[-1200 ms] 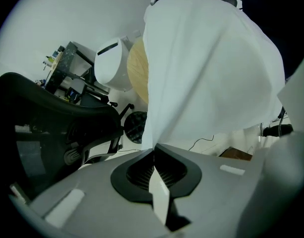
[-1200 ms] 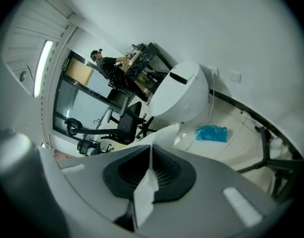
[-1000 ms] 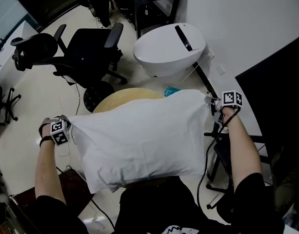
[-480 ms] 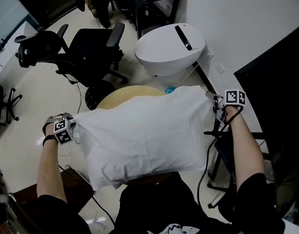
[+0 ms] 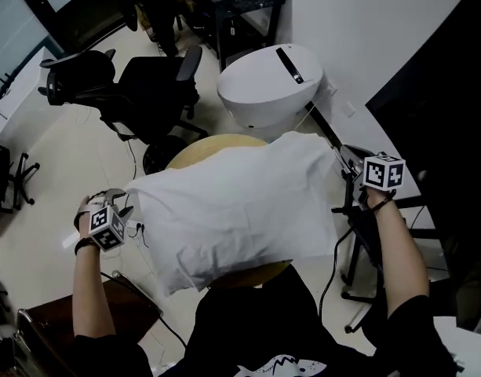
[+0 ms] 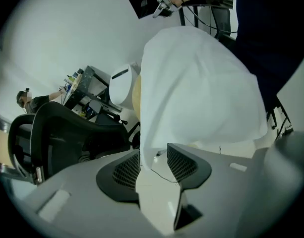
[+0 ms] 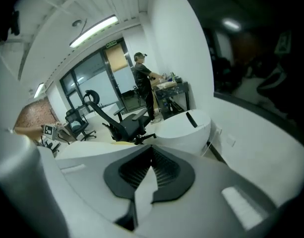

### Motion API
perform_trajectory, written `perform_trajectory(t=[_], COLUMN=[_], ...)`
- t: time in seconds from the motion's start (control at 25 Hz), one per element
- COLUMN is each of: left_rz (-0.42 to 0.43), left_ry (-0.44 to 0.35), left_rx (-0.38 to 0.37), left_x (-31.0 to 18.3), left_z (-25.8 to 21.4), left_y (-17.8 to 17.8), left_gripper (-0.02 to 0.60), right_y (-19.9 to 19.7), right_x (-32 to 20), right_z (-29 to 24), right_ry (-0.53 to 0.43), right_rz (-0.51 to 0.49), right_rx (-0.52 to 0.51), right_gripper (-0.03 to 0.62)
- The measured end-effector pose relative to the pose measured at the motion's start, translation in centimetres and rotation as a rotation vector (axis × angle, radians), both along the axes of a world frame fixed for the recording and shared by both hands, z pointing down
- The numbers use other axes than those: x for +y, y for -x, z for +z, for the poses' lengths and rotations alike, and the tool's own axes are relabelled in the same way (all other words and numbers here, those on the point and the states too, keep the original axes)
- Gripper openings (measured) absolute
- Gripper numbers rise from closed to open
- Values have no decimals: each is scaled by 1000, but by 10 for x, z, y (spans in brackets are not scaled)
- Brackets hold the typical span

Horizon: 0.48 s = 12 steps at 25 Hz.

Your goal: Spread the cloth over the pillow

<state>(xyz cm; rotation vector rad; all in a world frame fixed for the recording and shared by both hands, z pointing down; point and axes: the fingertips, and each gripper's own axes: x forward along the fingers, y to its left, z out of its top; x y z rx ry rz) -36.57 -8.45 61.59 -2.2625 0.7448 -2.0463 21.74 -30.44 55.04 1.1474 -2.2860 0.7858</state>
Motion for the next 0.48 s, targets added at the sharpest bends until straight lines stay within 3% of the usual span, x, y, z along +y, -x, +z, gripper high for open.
perform_trajectory(t=[0.2, 0.32, 0.48], left_rz=[-61, -148, -299], left_ry=[2, 33, 59], left_rx=[101, 178, 238], left_x=[53, 94, 146], left_z=[-8, -9, 5], left_y=[-48, -75, -98], left_gripper=[163, 163, 163], right_y=[9, 26, 38], right_x=[56, 94, 145], right_z=[-18, -14, 3], right_ry=[-99, -133, -154], right_rz=[-99, -198, -319], right_rx=[140, 205, 290], right_gripper=[8, 9, 65])
